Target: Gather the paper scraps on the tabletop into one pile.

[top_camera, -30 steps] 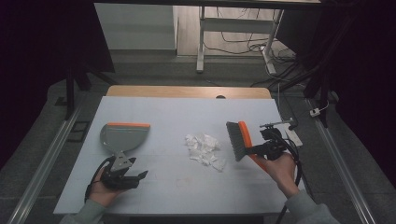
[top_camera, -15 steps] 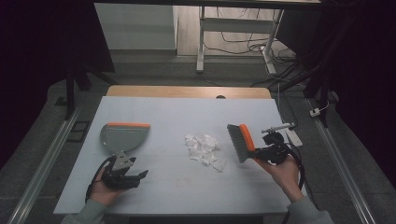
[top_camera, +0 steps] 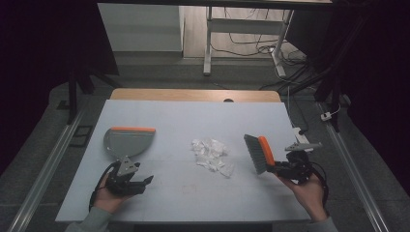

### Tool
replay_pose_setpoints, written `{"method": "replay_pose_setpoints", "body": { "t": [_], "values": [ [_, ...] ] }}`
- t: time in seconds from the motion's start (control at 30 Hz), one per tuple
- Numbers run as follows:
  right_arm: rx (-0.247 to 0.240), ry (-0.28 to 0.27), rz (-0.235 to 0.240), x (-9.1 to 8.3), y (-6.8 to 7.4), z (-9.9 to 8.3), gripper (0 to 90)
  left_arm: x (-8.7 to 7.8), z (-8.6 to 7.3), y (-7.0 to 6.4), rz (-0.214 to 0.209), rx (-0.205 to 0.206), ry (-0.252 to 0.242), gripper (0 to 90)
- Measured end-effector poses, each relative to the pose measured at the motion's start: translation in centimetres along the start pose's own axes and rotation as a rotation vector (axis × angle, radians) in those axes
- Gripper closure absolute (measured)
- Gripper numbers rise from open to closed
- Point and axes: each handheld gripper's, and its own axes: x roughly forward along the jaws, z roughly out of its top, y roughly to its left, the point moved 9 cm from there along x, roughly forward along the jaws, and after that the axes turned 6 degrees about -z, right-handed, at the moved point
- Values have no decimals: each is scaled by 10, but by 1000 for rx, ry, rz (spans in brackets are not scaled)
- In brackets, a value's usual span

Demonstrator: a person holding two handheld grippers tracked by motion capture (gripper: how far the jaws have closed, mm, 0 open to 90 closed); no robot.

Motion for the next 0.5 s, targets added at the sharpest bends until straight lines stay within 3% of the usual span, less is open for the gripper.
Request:
{"method": "replay_pose_setpoints", "body": {
  "t": [0.1, 0.5],
  "values": [
    [-34, -18, 10, 0, 2, -4, 704, -1, 0, 1, 5, -7, -2, 321],
    [-69, -40, 0, 4, 4, -2, 704, -7, 1, 6, 8, -16, -18, 320]
  ]
}}
